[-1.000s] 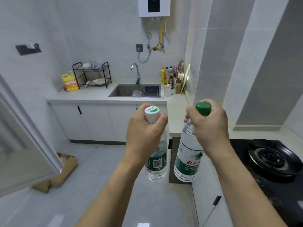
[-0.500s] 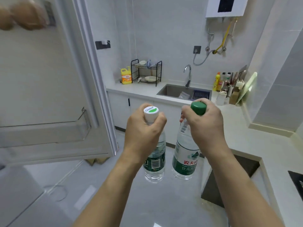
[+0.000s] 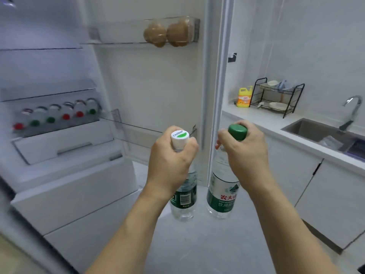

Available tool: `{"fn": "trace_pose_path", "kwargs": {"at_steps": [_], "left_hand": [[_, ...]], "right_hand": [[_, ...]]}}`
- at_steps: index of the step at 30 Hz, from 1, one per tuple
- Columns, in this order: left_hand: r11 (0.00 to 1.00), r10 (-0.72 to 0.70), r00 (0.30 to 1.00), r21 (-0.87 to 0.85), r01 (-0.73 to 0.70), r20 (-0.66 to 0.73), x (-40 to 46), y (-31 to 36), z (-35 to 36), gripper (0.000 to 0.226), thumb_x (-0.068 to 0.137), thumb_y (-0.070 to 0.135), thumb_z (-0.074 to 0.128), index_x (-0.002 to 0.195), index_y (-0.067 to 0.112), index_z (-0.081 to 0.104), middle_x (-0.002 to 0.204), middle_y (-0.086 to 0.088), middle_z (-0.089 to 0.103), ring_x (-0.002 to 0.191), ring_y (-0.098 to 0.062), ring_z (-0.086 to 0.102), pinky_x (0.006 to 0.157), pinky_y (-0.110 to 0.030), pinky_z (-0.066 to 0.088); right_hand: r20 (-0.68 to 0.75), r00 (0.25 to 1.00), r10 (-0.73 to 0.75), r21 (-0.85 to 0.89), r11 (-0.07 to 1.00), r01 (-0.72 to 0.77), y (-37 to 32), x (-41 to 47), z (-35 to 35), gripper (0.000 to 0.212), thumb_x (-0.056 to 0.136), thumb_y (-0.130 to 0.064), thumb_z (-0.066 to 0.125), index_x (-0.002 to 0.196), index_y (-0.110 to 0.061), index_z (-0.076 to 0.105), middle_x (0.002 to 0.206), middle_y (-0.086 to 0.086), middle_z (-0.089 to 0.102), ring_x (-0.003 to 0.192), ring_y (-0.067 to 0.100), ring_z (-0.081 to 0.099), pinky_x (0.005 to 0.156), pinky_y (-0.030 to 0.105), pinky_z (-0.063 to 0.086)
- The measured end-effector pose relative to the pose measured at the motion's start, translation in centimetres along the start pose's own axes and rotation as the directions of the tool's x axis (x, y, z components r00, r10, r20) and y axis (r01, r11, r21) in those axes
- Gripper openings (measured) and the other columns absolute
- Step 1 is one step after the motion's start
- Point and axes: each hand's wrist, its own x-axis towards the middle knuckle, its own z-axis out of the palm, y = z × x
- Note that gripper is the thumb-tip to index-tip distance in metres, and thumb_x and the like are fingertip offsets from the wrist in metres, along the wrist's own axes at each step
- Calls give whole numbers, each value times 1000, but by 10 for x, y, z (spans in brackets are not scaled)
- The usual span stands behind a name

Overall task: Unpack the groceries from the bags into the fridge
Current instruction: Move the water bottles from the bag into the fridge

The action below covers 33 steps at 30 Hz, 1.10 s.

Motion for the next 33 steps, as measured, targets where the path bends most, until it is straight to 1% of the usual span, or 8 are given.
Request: {"fn": "trace_pose_path", "kwargs": {"at_steps": [3, 7, 13, 17, 20, 24, 30, 33], "left_hand": [[998, -14, 995, 61, 20, -100, -1, -7, -33, 23, 82, 30, 62, 78, 9, 56, 69, -14, 64, 66, -31, 60, 63, -41, 48], [987, -25, 980, 151, 55, -196, 1, -24, -82, 22, 82, 34, 61, 77, 13, 55, 68, -11, 65, 66, -29, 61, 65, -44, 49], [975, -31, 949, 200, 98, -314, 17, -53, -155, 20, 82, 34, 62, 77, 16, 54, 69, -11, 65, 67, -30, 63, 65, -46, 51], [969, -18, 938, 225, 101, -346, 34, -75, -203, 18, 87, 27, 65, 79, 14, 55, 70, -11, 65, 68, -30, 63, 66, -42, 51], [963, -24, 938, 243, 115, -346, 44, -91, -233, 18, 88, 29, 66, 82, 17, 55, 72, -7, 65, 70, -28, 64, 69, -48, 54], [957, -26, 921, 256, 136, -390, 56, -112, -266, 17, 88, 30, 67, 81, 23, 53, 73, -5, 65, 70, -26, 65, 69, -50, 55], [958, -55, 898, 229, 171, -437, 77, -143, -298, 16, 84, 34, 66, 80, 25, 52, 73, -6, 64, 71, -29, 66, 68, -53, 55], [957, -75, 884, 216, 194, -461, 93, -159, -306, 18, 82, 36, 65, 79, 23, 52, 73, -8, 64, 71, -30, 65, 69, -52, 55]], "right_hand": [[81, 996, -29, 60, 998, 24, -8, -1, 37, 16, 79, -25, 64, 73, -13, 55, 65, 7, 65, 66, 27, 62, 65, 47, 54], [197, 979, -57, 136, 990, 30, -20, -9, 91, 16, 82, -23, 64, 77, -9, 58, 66, 6, 67, 68, 28, 64, 69, 49, 55], [294, 951, -98, 208, 977, 37, -46, -14, 176, 15, 81, -20, 63, 77, -7, 57, 65, 5, 67, 67, 28, 64, 68, 51, 54], [339, 933, -120, 238, 971, 38, -64, -15, 233, 16, 81, -23, 64, 78, -8, 58, 67, 6, 67, 70, 30, 64, 70, 50, 55], [365, 923, -121, 260, 965, 23, -74, -17, 267, 13, 83, -20, 64, 79, -10, 58, 69, 6, 68, 71, 28, 64, 72, 47, 55], [401, 908, -121, 275, 961, 6, -82, -17, 309, 13, 84, -20, 64, 80, -9, 59, 68, 5, 68, 69, 23, 65, 71, 42, 55], [433, 892, -126, 295, 956, -8, -85, -8, 366, 9, 80, -19, 63, 77, -13, 58, 69, 8, 67, 72, 30, 63, 69, 47, 54], [455, 881, -128, 308, 951, -20, -81, 1, 393, 10, 82, -22, 63, 78, -15, 58, 69, 5, 67, 73, 30, 65, 69, 47, 54]]}}
